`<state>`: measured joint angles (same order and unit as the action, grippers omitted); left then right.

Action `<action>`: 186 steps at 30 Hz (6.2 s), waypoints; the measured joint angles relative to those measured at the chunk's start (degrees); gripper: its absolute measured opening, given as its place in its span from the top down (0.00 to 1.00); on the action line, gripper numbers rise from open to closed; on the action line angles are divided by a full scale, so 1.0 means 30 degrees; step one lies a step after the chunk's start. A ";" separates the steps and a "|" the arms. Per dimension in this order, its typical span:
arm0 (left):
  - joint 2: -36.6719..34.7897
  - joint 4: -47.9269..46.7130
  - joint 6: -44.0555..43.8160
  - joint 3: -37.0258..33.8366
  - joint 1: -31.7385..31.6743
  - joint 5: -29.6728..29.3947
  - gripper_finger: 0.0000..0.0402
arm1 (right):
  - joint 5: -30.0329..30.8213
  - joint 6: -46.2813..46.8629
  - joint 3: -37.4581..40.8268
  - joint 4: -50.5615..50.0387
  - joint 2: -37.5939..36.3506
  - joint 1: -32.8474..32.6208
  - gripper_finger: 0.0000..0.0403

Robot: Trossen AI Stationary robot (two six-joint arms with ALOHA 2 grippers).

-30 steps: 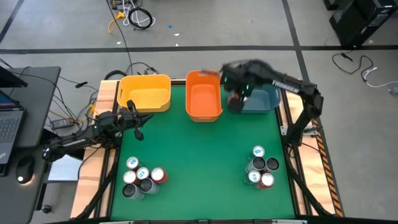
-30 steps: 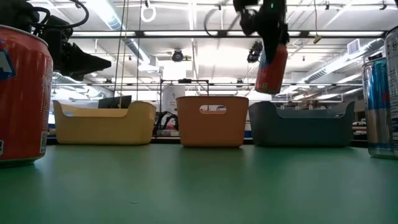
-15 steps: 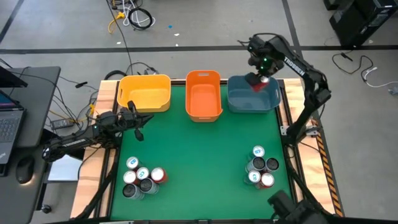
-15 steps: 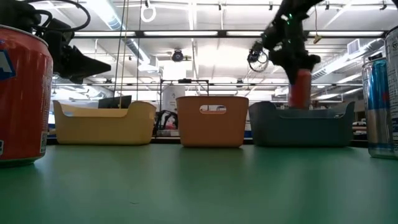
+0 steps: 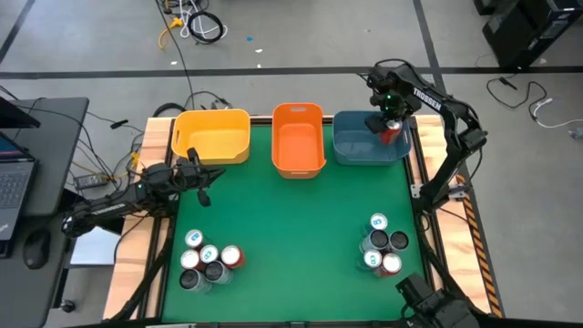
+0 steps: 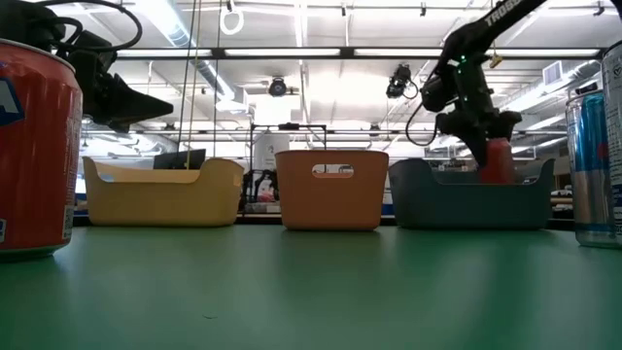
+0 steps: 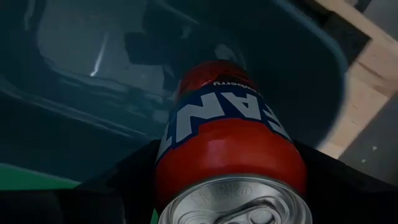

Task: Sort soda cans
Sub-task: Put the orange soda can into the blue bin, then put the blue soda can into the orange bin

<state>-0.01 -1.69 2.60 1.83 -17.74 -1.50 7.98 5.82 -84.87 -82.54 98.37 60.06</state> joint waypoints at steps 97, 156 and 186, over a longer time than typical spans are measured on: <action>0.2419 -0.0517 -0.0535 0.0007 0.0000 0.0307 0.96 | -0.6047 1.0144 -0.5765 -0.2479 -0.0887 -2.1255 0.33; 0.2885 0.1160 0.0116 -0.0007 0.0000 0.0729 0.96 | -0.6100 1.7001 0.3833 -0.1002 -0.2084 -2.4184 0.17; 0.2885 0.1188 0.0333 -0.0007 0.0000 0.0729 0.96 | -0.4591 1.2872 0.1171 0.0581 -0.2025 -2.1347 0.50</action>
<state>8.64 1.87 3.60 1.80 -17.74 0.69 -5.80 44.44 -81.36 -80.79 92.29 -3.98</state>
